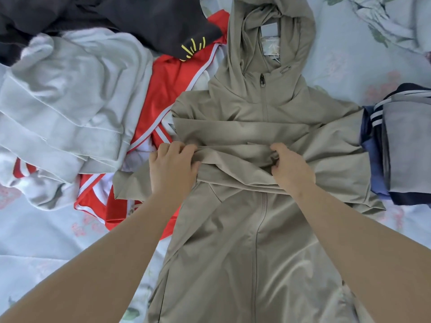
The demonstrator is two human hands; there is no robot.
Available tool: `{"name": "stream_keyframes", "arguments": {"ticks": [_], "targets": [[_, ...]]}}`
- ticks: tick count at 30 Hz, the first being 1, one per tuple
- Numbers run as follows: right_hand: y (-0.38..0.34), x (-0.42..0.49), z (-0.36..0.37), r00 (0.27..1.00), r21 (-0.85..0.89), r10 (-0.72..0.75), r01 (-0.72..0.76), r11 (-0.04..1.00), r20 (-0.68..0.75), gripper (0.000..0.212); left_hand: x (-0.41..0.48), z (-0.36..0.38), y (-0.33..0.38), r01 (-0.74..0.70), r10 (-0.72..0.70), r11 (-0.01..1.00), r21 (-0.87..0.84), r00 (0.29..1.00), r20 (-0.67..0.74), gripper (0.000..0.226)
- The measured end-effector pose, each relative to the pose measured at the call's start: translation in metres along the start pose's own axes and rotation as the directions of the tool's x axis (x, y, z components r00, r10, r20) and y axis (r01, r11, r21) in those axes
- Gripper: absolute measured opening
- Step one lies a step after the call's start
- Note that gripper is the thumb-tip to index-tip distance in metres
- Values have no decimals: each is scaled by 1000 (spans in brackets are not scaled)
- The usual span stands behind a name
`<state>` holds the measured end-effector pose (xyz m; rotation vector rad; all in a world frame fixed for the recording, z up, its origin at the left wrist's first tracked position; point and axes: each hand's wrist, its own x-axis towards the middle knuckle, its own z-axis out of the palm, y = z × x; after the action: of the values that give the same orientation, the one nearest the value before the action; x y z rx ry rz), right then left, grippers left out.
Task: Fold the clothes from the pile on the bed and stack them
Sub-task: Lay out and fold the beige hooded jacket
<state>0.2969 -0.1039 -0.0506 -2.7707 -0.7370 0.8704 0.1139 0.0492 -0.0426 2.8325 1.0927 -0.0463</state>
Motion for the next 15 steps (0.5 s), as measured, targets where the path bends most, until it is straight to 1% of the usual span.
{"name": "stream_keyframes", "arguments": {"ticks": [2, 3, 4, 6, 7, 8, 9, 10, 11, 12, 13, 15], "targets": [[4, 3, -1, 999, -36, -1, 0, 999, -35, 29, 4, 5, -6, -5, 5, 1000, -1, 998, 69, 24], [6, 3, -3, 997, -16, -5, 4, 1000, -78, 23, 6, 6, -10, -16, 19, 999, -45, 997, 78, 29], [9, 4, -7, 991, 27, -14, 18, 999, -134, 20, 8, 6, -14, -26, 33, 994, -108, 998, 56, 33], [10, 9, -18, 960, 187, -10, 64, 980, -280, 17, 12, 0, -21, -45, 42, 975, -218, 999, -20, 36], [8, 14, -25, 940, 296, 34, 73, 952, -340, 17, 15, -5, -23, -44, 32, 966, -254, 998, -52, 35], [5, 20, -31, 927, 427, 90, 80, 901, -365, 18, 17, -9, -25, -28, 9, 960, -279, 997, -72, 33], [2, 24, -37, 924, 534, 124, 95, 840, -361, 23, 19, -11, -25, -22, -6, 956, -293, 996, -94, 31], [-2, 26, -40, 935, 595, 128, 103, 797, -332, 31, 22, -11, -25, -24, -8, 952, -307, 995, -104, 31], [-7, 25, -41, 952, 613, 115, 87, 786, -282, 42, 24, -9, -25, -34, 0, 943, -331, 995, -101, 34], [-12, 21, -40, 966, 589, 93, 68, 805, -239, 51, 25, -8, -24, -38, 12, 930, -365, 997, -74, 39], [-15, 15, -35, 968, 517, 55, 82, 852, -244, 55, 23, -6, -23, -42, 25, 920, -390, 999, -48, 44], [-20, 0, -19, 946, 297, -110, 204, 933, -305, 49, 12, -3, -21, -36, 19, 914, -403, 999, -46, 45]]}}
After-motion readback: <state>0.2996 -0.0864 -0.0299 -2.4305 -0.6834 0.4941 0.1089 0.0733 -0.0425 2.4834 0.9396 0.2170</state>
